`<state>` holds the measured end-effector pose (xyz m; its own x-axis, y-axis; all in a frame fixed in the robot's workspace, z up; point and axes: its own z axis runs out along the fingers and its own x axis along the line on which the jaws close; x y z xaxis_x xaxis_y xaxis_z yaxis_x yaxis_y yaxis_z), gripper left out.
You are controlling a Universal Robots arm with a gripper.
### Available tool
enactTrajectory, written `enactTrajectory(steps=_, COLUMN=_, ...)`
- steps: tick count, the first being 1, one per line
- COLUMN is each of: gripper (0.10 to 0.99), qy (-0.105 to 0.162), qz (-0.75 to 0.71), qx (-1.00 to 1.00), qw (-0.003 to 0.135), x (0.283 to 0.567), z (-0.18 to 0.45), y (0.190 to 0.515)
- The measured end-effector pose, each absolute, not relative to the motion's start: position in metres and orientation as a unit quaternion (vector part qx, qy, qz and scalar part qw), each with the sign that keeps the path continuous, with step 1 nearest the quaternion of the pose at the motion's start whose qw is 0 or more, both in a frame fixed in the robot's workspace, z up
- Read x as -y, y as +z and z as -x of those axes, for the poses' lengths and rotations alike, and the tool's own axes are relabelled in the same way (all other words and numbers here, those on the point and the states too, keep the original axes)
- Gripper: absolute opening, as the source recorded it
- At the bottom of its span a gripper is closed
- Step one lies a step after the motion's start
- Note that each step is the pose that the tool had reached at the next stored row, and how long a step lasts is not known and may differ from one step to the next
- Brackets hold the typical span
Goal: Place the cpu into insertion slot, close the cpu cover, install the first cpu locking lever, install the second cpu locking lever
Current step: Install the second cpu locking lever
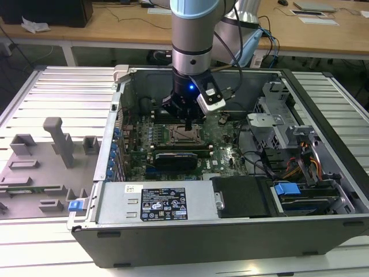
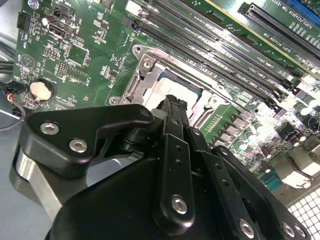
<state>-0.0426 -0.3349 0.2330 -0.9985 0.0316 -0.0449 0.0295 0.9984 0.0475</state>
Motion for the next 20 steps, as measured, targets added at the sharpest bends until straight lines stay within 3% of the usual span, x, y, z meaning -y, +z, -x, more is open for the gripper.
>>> enactTrajectory(steps=10, gripper=0.106, qy=0.023, qz=-0.015, qx=-0.999, qw=0.023, x=0.336, z=0.043, y=0.246)
enactTrajectory(steps=20, gripper=0.106, qy=0.023, qz=-0.015, qx=-0.999, qw=0.023, x=0.356, z=0.043, y=0.245)
